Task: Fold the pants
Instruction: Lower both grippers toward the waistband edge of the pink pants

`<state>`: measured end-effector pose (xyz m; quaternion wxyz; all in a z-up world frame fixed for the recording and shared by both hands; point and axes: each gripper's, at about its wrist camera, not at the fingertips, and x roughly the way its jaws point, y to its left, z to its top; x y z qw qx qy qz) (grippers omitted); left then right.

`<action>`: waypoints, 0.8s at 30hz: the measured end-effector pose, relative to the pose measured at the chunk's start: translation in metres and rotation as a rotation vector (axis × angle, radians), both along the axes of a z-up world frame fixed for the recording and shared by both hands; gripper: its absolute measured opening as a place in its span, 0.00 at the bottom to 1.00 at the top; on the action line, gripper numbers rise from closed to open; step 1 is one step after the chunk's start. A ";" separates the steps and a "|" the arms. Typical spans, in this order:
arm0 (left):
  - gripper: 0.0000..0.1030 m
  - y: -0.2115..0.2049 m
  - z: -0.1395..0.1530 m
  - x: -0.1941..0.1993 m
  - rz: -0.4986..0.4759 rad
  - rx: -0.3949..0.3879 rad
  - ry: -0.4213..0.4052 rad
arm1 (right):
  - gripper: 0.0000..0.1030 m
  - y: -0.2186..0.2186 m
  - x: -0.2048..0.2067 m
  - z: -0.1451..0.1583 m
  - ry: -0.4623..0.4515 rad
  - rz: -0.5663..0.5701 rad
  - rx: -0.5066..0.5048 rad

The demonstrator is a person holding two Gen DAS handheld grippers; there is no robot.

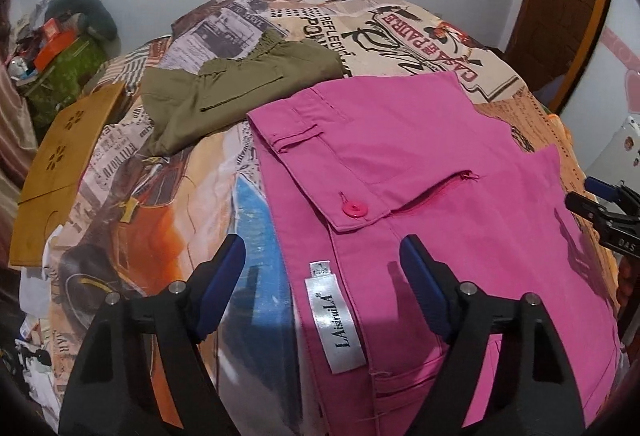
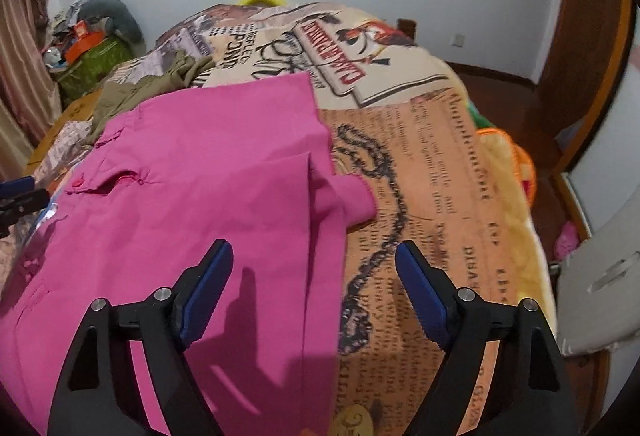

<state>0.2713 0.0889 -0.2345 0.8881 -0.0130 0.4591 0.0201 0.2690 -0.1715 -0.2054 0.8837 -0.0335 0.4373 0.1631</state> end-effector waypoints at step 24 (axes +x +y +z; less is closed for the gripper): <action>0.42 -0.004 -0.019 0.013 -0.078 -0.131 0.124 | 0.35 0.014 0.021 -0.025 0.119 0.146 0.061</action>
